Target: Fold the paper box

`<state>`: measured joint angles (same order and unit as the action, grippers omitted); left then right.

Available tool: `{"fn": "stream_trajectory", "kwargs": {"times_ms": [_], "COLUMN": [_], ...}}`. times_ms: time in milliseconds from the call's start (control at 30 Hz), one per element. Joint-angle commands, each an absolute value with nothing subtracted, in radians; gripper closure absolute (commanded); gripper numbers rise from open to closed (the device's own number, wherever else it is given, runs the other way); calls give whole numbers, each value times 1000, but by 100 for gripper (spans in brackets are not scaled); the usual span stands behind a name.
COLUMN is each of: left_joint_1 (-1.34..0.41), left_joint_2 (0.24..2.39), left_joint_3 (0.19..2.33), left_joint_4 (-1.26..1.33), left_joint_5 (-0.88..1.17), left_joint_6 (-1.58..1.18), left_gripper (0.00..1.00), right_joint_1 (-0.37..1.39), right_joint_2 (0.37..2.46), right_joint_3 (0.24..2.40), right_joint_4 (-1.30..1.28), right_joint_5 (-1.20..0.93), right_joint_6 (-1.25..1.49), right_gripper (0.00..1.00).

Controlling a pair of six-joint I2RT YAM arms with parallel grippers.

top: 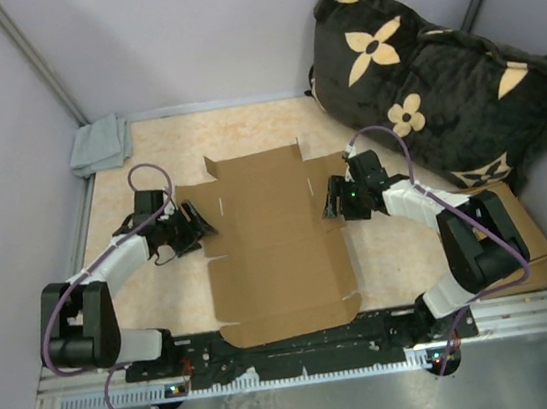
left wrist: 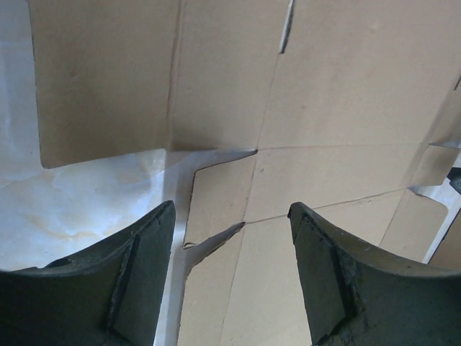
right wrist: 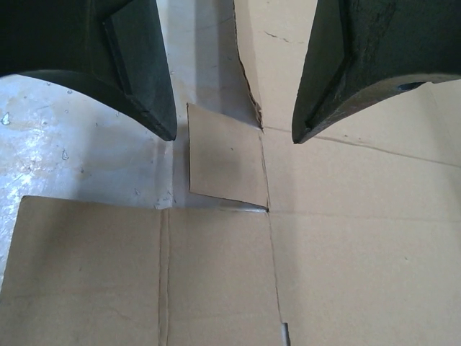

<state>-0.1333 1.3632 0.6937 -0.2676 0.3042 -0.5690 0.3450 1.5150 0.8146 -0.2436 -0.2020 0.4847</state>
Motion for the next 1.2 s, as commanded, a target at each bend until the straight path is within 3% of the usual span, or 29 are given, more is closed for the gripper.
{"fn": "stream_trajectory", "kwargs": {"times_ms": [0, 1167], "left_joint_1": [-135, -247], "left_joint_2": [1366, 1458], "left_joint_3": [674, 816], "left_joint_4": [-237, -203], "left_joint_5": [302, 380], "left_joint_6": [-575, -609], "left_gripper": [29, 36], "right_joint_1": [357, 449], "right_joint_2": [1506, 1459], "right_joint_3": [787, 885], "right_joint_4": [-163, -161], "right_joint_5": [-203, -293], "right_joint_6": [510, 486], "right_gripper": [34, 35]}}
